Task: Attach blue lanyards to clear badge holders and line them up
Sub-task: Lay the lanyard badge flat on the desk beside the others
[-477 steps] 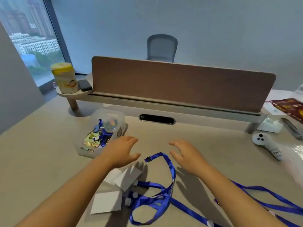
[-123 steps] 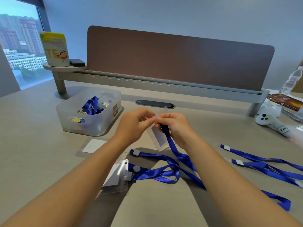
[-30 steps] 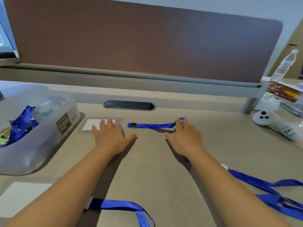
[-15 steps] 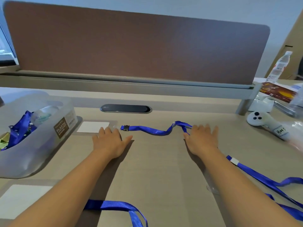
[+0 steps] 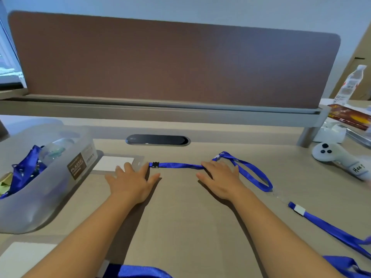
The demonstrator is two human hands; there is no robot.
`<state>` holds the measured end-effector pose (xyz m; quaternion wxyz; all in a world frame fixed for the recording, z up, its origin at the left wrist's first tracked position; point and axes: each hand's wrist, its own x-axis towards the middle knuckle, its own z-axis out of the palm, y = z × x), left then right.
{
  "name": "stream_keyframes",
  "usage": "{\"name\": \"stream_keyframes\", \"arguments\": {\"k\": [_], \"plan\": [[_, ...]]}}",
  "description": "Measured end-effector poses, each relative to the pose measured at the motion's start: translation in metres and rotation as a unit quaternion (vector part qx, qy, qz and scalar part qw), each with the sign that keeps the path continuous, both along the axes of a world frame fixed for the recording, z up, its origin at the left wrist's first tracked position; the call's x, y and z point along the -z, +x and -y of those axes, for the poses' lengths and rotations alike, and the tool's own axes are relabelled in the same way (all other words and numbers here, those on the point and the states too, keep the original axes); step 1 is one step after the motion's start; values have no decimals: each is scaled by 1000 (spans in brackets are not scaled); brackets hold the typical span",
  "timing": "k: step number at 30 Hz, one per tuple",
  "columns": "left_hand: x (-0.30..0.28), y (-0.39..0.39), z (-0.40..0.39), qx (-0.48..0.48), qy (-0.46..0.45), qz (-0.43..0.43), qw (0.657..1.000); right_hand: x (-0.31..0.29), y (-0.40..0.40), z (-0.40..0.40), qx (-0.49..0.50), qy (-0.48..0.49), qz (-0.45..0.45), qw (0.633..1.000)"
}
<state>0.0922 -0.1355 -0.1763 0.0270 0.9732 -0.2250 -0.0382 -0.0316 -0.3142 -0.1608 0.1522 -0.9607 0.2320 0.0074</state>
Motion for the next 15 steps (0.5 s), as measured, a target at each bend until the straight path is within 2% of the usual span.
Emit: {"name": "stream_keyframes", "arguments": {"k": [3, 6, 12, 15], "plan": [[2, 5, 3, -9, -2, 7, 1000, 0, 10, 8, 9, 46, 66, 997], [2, 9, 8, -12, -11, 11, 1000, 3, 14, 24, 64, 16, 97, 993], [3, 9, 20, 12, -31, 3, 999, 1, -4, 46, 208, -66, 8, 976], [3, 1, 26, 25, -37, 7, 999, 1, -5, 41, 207, -106, -9, 973]]}}
